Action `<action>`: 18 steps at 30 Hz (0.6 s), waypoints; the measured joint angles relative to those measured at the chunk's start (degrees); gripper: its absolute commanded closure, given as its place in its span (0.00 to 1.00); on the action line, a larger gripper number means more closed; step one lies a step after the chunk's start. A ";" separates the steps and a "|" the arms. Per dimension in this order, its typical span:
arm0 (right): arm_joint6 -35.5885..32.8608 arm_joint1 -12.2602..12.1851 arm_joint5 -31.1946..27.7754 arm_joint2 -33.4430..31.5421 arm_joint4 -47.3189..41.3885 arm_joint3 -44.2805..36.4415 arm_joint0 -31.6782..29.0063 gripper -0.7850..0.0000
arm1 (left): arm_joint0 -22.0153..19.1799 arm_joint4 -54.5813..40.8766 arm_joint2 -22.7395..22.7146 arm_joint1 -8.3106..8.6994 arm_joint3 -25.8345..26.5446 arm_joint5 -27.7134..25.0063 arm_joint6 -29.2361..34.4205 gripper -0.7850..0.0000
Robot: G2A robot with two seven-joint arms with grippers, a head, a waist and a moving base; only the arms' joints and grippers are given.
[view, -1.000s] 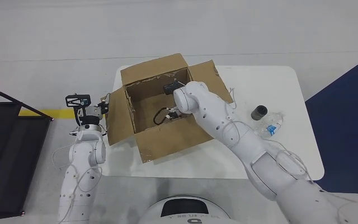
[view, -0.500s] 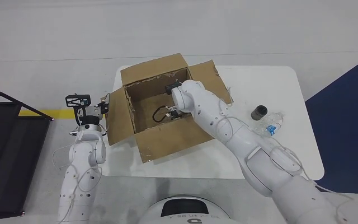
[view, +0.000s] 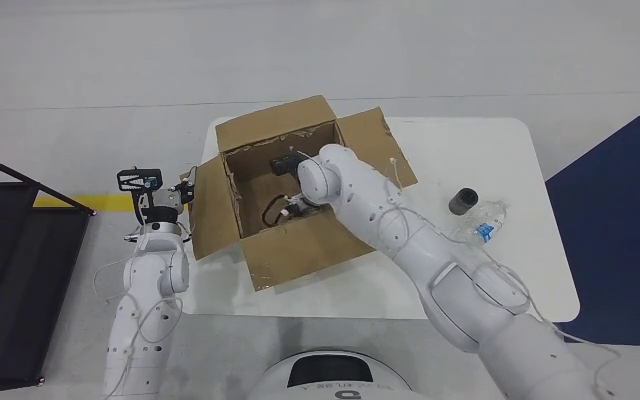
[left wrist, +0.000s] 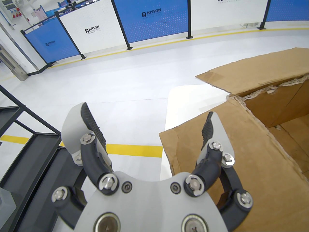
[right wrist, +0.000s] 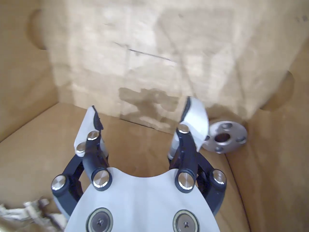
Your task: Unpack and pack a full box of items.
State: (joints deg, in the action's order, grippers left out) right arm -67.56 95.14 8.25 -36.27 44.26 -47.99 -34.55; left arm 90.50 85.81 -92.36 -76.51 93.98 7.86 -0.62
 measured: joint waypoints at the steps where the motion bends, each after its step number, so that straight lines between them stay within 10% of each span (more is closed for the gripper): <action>1: 0.82 -0.19 -0.31 -0.46 0.05 -0.66 -0.19 0.39 | 0.00 0.00 0.00 0.00 0.00 0.00 0.00 0.00; 8: -0.68 -2.50 5.86 -3.52 6.46 -4.11 -1.95 0.00 | 0.00 0.00 0.00 0.00 0.00 0.00 0.00 0.00; 18: -6.56 -1.77 11.25 -0.68 12.85 0.11 -1.90 0.00 | 0.00 0.00 0.00 0.00 0.00 0.00 0.00 0.00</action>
State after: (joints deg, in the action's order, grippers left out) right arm -74.12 93.37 19.51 -36.95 57.11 -47.87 -36.45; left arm 90.50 85.81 -92.36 -76.51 93.98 7.86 -0.62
